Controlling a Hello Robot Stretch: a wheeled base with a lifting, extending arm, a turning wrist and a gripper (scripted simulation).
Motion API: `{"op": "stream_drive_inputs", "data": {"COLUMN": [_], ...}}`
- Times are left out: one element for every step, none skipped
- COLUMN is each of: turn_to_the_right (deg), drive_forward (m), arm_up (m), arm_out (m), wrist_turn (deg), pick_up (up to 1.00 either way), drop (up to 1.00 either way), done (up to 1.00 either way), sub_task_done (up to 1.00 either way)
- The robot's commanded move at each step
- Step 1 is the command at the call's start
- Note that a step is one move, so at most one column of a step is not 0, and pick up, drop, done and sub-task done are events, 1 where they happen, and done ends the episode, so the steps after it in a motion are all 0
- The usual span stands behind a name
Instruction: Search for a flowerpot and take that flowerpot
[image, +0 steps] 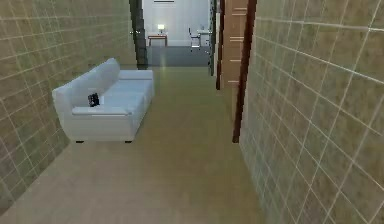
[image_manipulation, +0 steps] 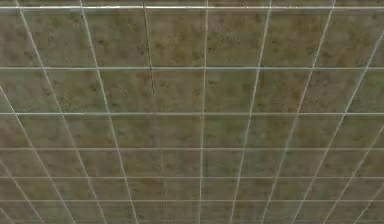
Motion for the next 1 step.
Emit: {"op": "stream_drive_inputs", "data": {"turn_to_the_right": [-45.0], "drive_forward": [0.00], "arm_up": [0.00], "arm_out": [0.00], "wrist_turn": [0.0], "pick_up": [0.00], "drop": [0.00], "done": [0.00], "sub_task_done": [0.00]}}
